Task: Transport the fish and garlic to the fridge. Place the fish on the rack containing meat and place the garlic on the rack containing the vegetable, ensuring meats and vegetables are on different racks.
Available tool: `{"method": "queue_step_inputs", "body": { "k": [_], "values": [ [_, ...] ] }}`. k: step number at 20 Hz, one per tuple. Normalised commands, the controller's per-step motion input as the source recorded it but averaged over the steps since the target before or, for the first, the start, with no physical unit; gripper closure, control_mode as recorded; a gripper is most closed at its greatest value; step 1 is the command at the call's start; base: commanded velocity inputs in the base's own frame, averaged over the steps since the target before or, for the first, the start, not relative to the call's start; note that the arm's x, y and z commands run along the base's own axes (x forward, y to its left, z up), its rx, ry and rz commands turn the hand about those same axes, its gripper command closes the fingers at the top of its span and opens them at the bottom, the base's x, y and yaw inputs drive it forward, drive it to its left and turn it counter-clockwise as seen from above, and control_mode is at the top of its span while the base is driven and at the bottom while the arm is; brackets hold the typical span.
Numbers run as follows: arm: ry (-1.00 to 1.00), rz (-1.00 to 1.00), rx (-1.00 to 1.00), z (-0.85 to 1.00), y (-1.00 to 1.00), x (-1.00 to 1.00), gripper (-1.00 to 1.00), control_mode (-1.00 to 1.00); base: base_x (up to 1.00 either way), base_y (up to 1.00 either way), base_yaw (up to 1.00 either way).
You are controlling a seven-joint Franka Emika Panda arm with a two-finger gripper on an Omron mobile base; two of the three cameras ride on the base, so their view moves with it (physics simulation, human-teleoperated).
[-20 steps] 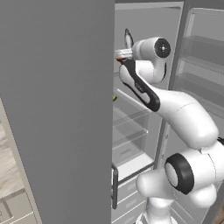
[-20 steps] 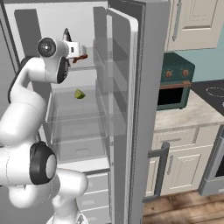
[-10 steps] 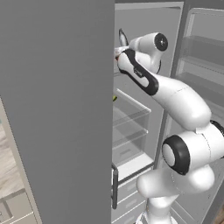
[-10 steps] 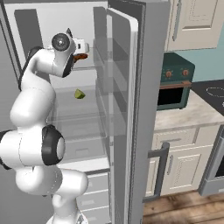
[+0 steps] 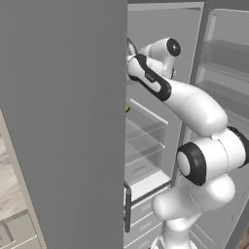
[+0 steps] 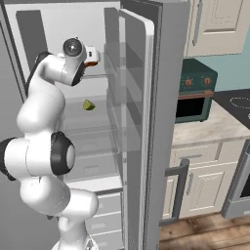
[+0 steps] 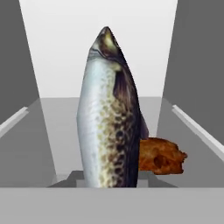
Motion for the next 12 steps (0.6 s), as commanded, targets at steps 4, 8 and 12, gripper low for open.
{"method": "queue_step_inputs", "body": {
  "k": [4,8,12],
  "values": [
    [0.00,0.00,0.00,-0.22,0.16,0.34,1.00,-1.00,0.00,0.00,0.00],
    [0.02,0.00,0.00,-0.35,0.11,0.34,1.00,-1.00,0.00,0.00,0.00],
    [0.03,0.00,0.00,-0.48,0.18,0.37,1.00,-1.00,0.00,0.00,0.00]
  ]
}}
